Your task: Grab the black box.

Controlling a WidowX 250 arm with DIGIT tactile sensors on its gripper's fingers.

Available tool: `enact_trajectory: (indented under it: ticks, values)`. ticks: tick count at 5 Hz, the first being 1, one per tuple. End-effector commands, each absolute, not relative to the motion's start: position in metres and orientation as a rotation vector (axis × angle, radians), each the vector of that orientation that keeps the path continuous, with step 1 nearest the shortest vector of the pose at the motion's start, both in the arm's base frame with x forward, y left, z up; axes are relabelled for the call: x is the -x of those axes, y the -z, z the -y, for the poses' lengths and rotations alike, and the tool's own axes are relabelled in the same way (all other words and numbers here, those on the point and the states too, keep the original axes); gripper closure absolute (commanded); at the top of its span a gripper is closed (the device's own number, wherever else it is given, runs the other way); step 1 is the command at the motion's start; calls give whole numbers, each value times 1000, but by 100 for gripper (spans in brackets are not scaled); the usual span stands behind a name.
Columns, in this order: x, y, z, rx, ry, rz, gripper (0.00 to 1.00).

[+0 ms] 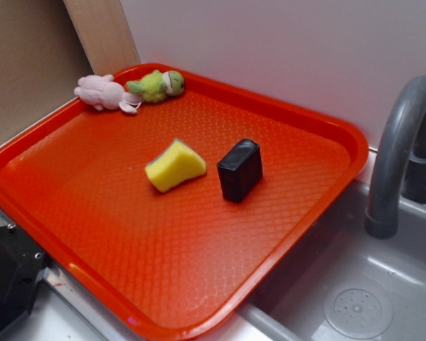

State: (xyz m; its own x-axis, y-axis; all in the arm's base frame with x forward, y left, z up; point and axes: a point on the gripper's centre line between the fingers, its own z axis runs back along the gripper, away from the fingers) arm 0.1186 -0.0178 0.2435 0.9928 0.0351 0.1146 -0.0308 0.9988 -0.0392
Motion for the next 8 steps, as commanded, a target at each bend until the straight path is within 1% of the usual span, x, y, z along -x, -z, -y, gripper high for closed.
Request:
enact_trajectory:
  ticks: [1,2,3,4,5,6,7,8]
  values:
    - [-119,-243,18,37,-33,116,0]
    - [-169,-217,56,26,86,152,0]
    - [-205,-192,80,13,79,241,0]
    - [-238,-152,101,-15,71,269,0]
    - [-258,-116,89,-6,-91,282,0]
    - [-282,-90,91,53,-124,228,0]
    - [-296,-75,104,147,-133,168,0]
    - [-308,-68,120,181,-76,118,0]
